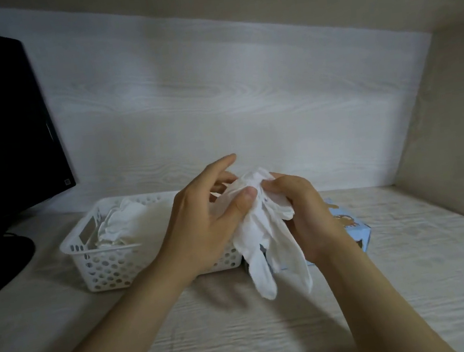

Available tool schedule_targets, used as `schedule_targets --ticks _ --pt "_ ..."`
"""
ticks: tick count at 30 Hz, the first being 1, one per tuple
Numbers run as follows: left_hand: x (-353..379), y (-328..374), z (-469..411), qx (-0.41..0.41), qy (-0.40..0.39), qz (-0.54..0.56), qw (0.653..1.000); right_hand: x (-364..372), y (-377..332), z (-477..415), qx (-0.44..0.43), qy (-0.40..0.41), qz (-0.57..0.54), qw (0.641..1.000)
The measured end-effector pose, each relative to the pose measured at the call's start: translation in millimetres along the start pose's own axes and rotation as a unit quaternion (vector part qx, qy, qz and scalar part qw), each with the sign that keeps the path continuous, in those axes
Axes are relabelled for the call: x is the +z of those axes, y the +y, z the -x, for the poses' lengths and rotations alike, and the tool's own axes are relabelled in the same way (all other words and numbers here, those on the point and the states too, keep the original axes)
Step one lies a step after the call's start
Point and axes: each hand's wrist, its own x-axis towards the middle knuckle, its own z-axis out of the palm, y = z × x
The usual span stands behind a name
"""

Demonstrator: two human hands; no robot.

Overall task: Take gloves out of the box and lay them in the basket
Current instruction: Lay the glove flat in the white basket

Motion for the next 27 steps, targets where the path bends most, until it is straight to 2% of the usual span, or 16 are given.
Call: schedule_targets --ticks 2,4,8,13,19,22,24,27 --pt "1 3 0 0.045 0.035 -0.012 0.998 3 1 0 0.006 -0.013 0.006 1.000" --pt "0 2 -2 0.060 0.066 -0.019 0.996 3 -1 2 0.010 0.008 0.013 1.000" --pt "-9 -1 -9 -0.007 0.063 0.033 0.997 0 -3 8 0.030 -0.006 0.008 1.000" --pt "-23 8 -13 -0.083 0.034 0.126 0.988 4 -3 10 0.013 -0.063 0.129 0.990" --pt "-41 1 -22 -0.134 0.054 0.187 0.972 4 -2 7 0.005 0.008 0.090 0.996" --pt "-49 -12 -25 -0.123 0.069 0.139 0.980 15 0 4 -0.001 0.080 0.091 0.993" --pt "-52 -21 -26 -0.100 0.105 0.043 0.989 26 2 -3 -0.007 0.156 0.149 0.976" --pt "-61 -29 -25 -0.062 0.161 -0.119 0.978 38 4 -16 -0.063 0.248 0.343 0.904"
